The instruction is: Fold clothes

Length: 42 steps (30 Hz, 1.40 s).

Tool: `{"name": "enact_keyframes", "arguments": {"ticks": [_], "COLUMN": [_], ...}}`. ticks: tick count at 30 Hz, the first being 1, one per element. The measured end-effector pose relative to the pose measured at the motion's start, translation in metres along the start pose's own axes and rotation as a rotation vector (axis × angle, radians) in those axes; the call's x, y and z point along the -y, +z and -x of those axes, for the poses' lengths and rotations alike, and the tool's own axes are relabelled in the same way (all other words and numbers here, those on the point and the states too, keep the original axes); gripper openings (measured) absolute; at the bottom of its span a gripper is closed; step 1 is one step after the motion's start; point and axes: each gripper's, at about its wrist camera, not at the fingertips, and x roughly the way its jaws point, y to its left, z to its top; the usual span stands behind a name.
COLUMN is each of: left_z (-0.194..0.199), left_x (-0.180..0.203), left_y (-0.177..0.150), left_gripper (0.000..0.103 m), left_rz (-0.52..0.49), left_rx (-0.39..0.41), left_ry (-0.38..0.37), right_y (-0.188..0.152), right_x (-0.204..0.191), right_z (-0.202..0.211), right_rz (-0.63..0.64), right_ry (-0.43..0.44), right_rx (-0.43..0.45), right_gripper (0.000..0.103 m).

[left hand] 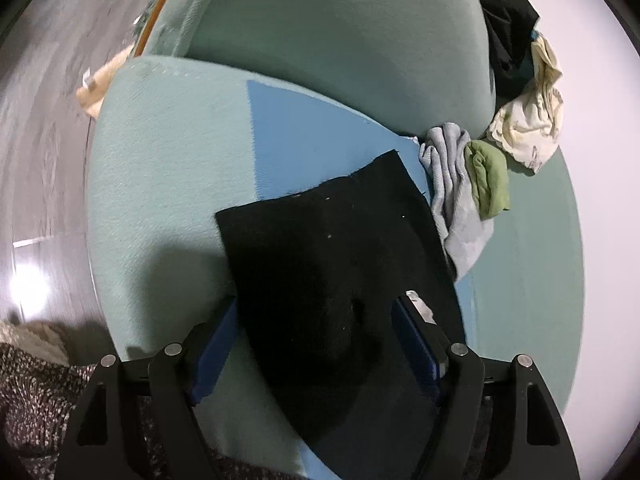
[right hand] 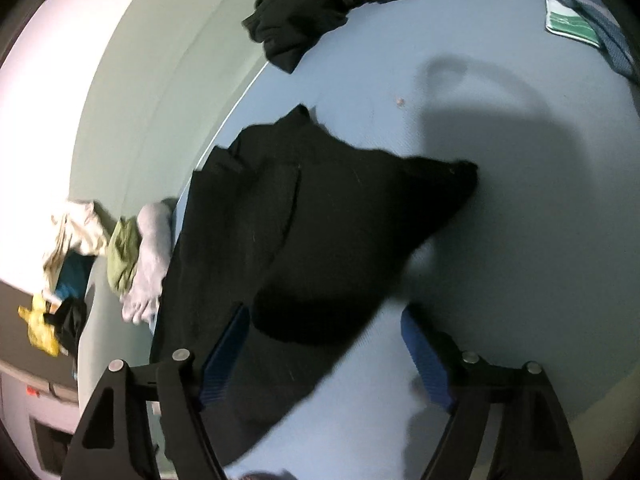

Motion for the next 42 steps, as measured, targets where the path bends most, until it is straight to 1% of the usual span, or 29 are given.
{"name": "enact_keyframes", "arguments": {"ticks": [1, 2, 3, 4, 5, 6, 8, 9, 11, 14, 15, 18, 21, 24, 29, 31, 32, 33, 35, 36, 38, 42], "left_z": [-0.001, -0.003, -0.006, -0.008, -0.009, -0.007, -0.003, -0.001, 0.006, 0.020, 0.025, 0.045, 0.062, 0.066, 0.058, 0.054, 0.051, 0.050, 0.049, 0.048, 0.043, 0.027], "left_x": [0.000, -0.001, -0.003, -0.007, -0.014, -0.019, -0.029, -0.029, -0.026, -0.024, -0.025, -0.023, -0.025, -0.020, 0.001, 0.007, 0.009, 0.010, 0.015, 0.018, 0.025, 0.037], "left_y": [0.000, 0.001, 0.002, 0.003, 0.006, 0.007, 0.010, 0.010, 0.012, 0.019, 0.022, 0.025, 0.019, 0.021, 0.035, 0.040, 0.042, 0.045, 0.050, 0.053, 0.057, 0.063], "left_gripper": [0.065, 0.046, 0.027, 0.022, 0.019, 0.015, 0.013, 0.012, 0.012, 0.012, 0.012, 0.012, 0.012, 0.012, 0.012, 0.012, 0.012, 0.012, 0.012, 0.012, 0.012, 0.012], "left_rz": [0.005, 0.012, 0.026, 0.043, 0.075, 0.093, 0.122, 0.107, 0.058, 0.040, 0.031, -0.071, -0.118, -0.103, -0.032, 0.014, 0.043, 0.067, 0.062, 0.058, 0.065, 0.084], "left_rx": [0.006, 0.004, -0.014, -0.034, -0.061, -0.078, -0.108, -0.122, -0.149, -0.220, -0.240, -0.277, -0.331, -0.358, -0.394, -0.425, -0.455, -0.477, -0.483, -0.486, -0.504, -0.506], "left_ry": [0.006, 0.014, 0.022, 0.009, -0.018, -0.037, -0.070, -0.080, -0.088, -0.141, -0.154, -0.125, -0.126, -0.159, -0.236, -0.289, -0.323, -0.339, -0.331, -0.327, -0.333, -0.314], "right_y": [0.003, 0.005, 0.006, 0.006, 0.007, 0.007, 0.006, 0.006, 0.005, 0.001, -0.002, -0.018, -0.034, -0.035, -0.013, -0.003, 0.001, 0.005, 0.012, 0.015, 0.018, 0.032], "right_x": [-0.004, -0.008, -0.014, -0.020, -0.022, -0.021, -0.018, -0.015, -0.009, -0.010, -0.009, 0.006, 0.022, 0.028, 0.002, -0.006, -0.008, -0.008, -0.009, -0.011, -0.017, -0.039], "right_z": [-0.004, -0.006, -0.010, -0.013, -0.012, -0.009, -0.001, 0.005, 0.021, 0.052, 0.064, 0.095, 0.113, 0.118, 0.119, 0.120, 0.119, 0.118, 0.117, 0.117, 0.115, 0.100], "right_rz": [0.001, 0.005, 0.012, 0.024, 0.033, 0.033, 0.026, 0.003, -0.053, -0.063, -0.047, -0.031, -0.066, -0.091, -0.045, -0.040, -0.058, -0.084, -0.129, -0.131, -0.128, -0.102], "right_ry": [-0.029, -0.064, -0.099, -0.129, -0.135, -0.120, -0.087, -0.058, 0.012, 0.056, 0.061, 0.060, 0.051, 0.052, 0.081, 0.093, 0.107, 0.120, 0.142, 0.141, 0.135, 0.106], "right_rx": [0.004, 0.007, 0.012, 0.017, 0.013, 0.005, -0.011, -0.020, -0.024, 0.007, 0.015, -0.031, -0.066, -0.074, -0.034, -0.024, -0.025, -0.027, -0.028, -0.022, -0.015, -0.015], "right_gripper": [0.082, 0.075, 0.058, 0.051, 0.042, 0.030, 0.020, 0.018, 0.016, 0.016, 0.016, 0.016, 0.016, 0.016, 0.016, 0.016, 0.016, 0.016, 0.016, 0.016, 0.016, 0.016]}}
